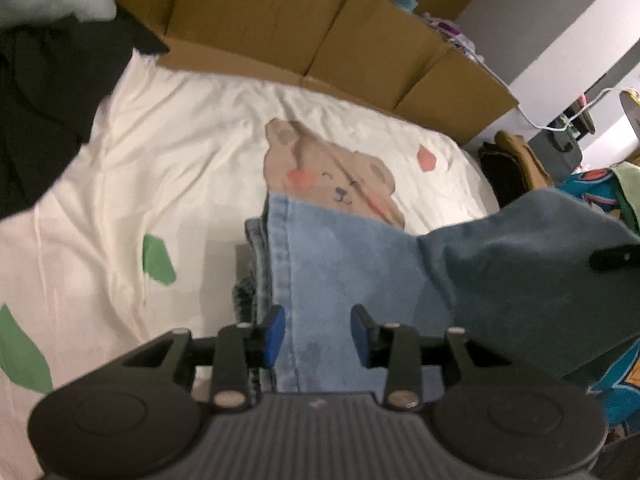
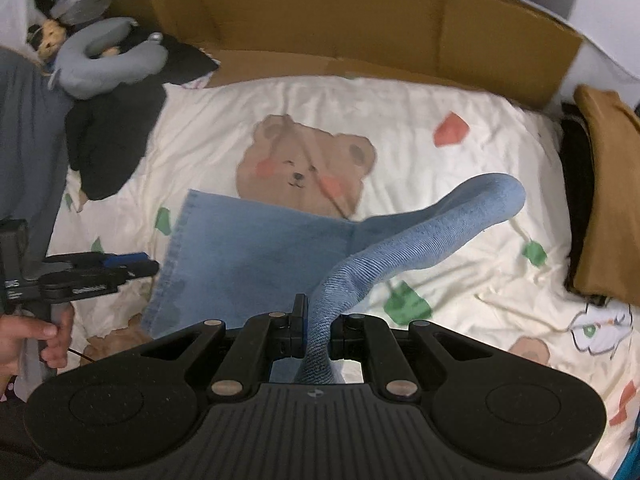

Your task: Fold clothes

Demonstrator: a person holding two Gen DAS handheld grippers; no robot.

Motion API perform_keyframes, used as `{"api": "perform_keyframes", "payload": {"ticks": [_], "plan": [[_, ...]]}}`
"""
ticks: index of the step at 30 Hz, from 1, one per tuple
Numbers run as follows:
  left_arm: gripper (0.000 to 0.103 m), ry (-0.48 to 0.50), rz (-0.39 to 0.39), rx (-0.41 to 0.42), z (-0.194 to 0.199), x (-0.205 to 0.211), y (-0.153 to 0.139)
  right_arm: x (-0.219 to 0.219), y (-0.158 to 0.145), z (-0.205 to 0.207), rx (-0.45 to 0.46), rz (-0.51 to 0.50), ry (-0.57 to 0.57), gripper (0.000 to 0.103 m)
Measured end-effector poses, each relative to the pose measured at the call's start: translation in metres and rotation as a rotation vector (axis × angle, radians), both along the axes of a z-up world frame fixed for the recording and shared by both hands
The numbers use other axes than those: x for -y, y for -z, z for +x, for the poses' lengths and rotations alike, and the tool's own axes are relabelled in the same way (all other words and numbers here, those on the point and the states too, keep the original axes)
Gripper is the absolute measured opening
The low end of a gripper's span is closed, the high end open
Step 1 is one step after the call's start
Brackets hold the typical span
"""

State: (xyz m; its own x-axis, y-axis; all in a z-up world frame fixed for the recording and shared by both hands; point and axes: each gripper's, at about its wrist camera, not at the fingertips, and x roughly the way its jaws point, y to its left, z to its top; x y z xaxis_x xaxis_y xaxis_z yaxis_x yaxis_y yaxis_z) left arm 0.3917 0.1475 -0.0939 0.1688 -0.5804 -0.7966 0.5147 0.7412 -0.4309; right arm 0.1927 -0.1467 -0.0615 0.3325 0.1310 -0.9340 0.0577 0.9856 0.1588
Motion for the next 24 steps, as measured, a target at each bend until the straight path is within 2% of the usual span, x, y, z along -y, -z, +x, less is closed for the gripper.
{"api": "perform_keyframes", "payload": {"ticks": [10,12,17,24], "plan": [[0.036,0.003,0.002,-0.072,-0.002,-0.010,0.028,-0.060,0.003,-0.002,0.062,-0.032,-0.008,0.007],[0.033,-0.003,-0.010,-0.077,-0.002,-0.013,0.032,-0.072,0.007,-0.002,0.072,-0.035,-0.009,0.007],[0.018,-0.043,-0.042,-0.119,0.004,-0.025,0.043,-0.107,0.017,-0.002,0.089,-0.028,-0.030,0.006],[0.016,-0.058,-0.080,-0.134,0.004,-0.033,0.047,-0.146,0.046,0.006,0.094,-0.040,-0.083,0.007]]}}
